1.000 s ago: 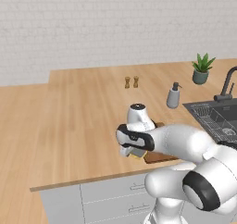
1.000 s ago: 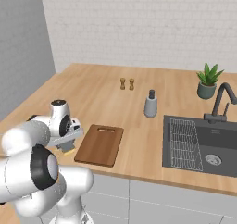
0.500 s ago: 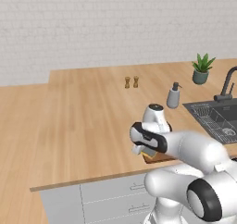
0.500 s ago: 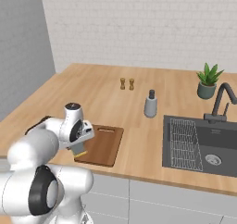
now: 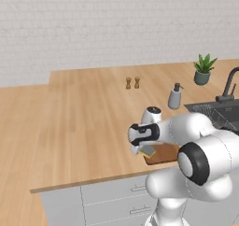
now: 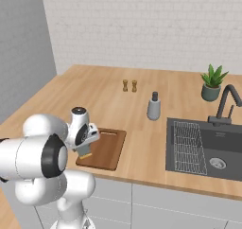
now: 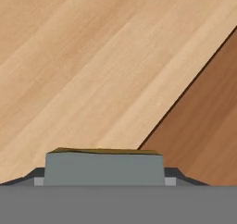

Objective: Pick up the sponge from the counter and clean the cutting board by briefly scrubbing or pressing down on the cutting board. Once finished, release the sponge.

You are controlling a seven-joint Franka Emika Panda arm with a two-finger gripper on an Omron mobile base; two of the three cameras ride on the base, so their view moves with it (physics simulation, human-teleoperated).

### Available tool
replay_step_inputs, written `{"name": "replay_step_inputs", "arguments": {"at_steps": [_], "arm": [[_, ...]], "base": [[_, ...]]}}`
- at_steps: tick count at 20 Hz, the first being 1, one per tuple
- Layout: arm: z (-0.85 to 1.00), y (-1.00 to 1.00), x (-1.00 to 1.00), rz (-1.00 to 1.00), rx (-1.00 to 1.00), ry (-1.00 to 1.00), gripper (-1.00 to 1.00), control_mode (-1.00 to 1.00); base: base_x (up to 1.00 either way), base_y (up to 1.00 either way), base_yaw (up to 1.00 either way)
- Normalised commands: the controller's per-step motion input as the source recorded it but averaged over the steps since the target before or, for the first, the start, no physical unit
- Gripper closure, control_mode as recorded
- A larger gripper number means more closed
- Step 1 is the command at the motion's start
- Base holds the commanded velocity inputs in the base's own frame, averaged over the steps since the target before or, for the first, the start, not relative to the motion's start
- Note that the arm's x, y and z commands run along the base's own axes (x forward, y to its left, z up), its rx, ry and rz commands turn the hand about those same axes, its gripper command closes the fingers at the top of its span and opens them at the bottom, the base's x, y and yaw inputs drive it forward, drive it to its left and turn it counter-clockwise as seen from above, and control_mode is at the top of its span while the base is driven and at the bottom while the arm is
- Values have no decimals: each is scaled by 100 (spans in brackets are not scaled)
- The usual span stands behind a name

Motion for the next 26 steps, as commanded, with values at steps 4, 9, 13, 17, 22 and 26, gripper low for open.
{"name": "replay_step_inputs", "arguments": {"at_steps": [4, 9, 13, 17, 22, 26], "arm": [[-25, 0, 5, -2, 0, -6, 100, -100], [-20, 0, 5, 0, 0, -7, 100, -100], [-11, -4, 27, -4, 0, -9, 100, -100], [-1, -20, 50, -5, 0, -4, 100, -100], [0, -18, 62, -3, 0, 0, 100, -100], [0, -13, 74, -2, 0, 0, 100, -100]], "base": [[0, 0, 0], [0, 0, 0], [0, 0, 0], [0, 0, 0], [0, 0, 0], [0, 0, 0]]}}
